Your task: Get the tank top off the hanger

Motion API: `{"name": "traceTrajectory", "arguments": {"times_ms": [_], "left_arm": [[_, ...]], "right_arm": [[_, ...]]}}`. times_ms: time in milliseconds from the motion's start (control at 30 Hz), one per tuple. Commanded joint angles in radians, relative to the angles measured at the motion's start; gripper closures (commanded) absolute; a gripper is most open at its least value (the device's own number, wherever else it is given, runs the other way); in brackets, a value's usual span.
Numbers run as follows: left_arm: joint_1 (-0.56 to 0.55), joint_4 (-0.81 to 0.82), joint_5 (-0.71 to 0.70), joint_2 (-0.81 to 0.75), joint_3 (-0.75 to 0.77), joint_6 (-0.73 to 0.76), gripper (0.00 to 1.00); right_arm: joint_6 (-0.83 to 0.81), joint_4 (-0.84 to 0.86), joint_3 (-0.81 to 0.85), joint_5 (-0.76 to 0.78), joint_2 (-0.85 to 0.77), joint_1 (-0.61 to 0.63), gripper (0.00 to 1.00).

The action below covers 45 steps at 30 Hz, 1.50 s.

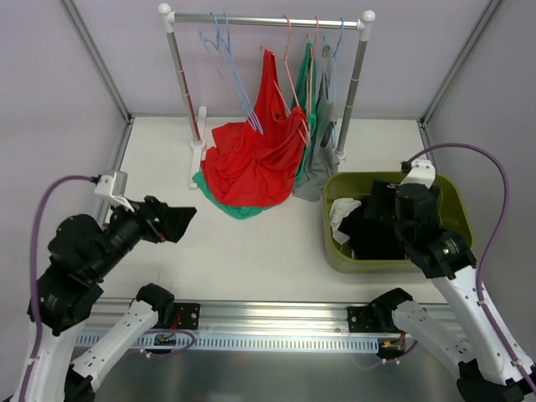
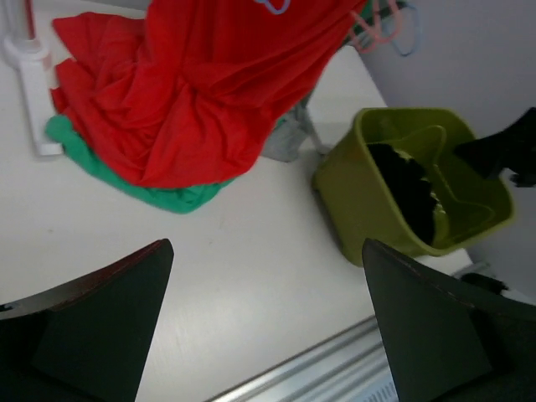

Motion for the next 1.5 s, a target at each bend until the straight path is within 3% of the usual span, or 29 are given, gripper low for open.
{"name": "traceTrajectory", "arguments": {"times_ms": [0, 133, 167, 200, 233, 300, 533, 667, 867, 900, 1000, 1267, 1467], "left_arm": [[0.002, 0.099, 0.146, 0.172, 0.225, -0.062, 0.01], [-0.007, 0.152, 0.221, 0.468, 0.425, -0.132, 0.01], [-0.030, 0.155, 0.206, 0.605, 0.482, -0.130, 0.01], [-0.121, 0.156, 0.152, 0.673, 0.607, -0.086, 0.01], [-0.169, 0.154, -0.003, 0.741, 0.667, -0.055, 0.01], [-0.228, 0.152, -0.110, 0.933, 0.865, -0.002, 0.01], [-0.230, 0.189, -0.221, 1.376, 1.261, 0.057, 0.02], [-0.220, 0.215, -0.308, 1.572, 1.412, 0.023, 0.07], [-0.193, 0.300, -0.335, 1.659, 1.401, -0.055, 0.31], [-0.191, 0.303, -0.330, 1.663, 1.400, -0.063, 0.40], [-0.191, 0.312, -0.327, 1.651, 1.366, -0.086, 0.54], [-0.194, 0.338, -0.315, 1.556, 1.325, -0.060, 1.00], [-0.196, 0.346, -0.322, 1.452, 1.300, -0.003, 1.00]], "right_arm": [[0.059, 0.009, 0.064, -0.089, -0.070, -0.006, 0.01], [0.080, 0.024, 0.053, -0.161, -0.108, -0.006, 0.00], [0.089, 0.032, 0.043, -0.188, -0.115, -0.005, 0.00], [0.100, 0.047, 0.033, -0.209, -0.122, -0.006, 0.01], [0.112, 0.056, 0.026, -0.250, -0.142, -0.005, 0.00], [0.137, 0.064, 0.000, -0.284, -0.161, -0.006, 0.01], [0.152, 0.095, -0.102, -0.618, -0.247, -0.006, 0.00], [0.152, 0.098, -0.141, -0.671, -0.296, -0.005, 0.01], [0.119, 0.102, -0.166, -0.700, -0.383, -0.006, 0.01], [0.109, 0.101, -0.166, -0.706, -0.392, -0.006, 0.00], [0.100, 0.102, -0.165, -0.709, -0.399, -0.005, 0.00], [0.114, 0.133, -0.195, -0.729, -0.380, -0.006, 0.00], [0.125, 0.156, -0.212, -0.731, -0.376, -0.006, 0.01]]}}
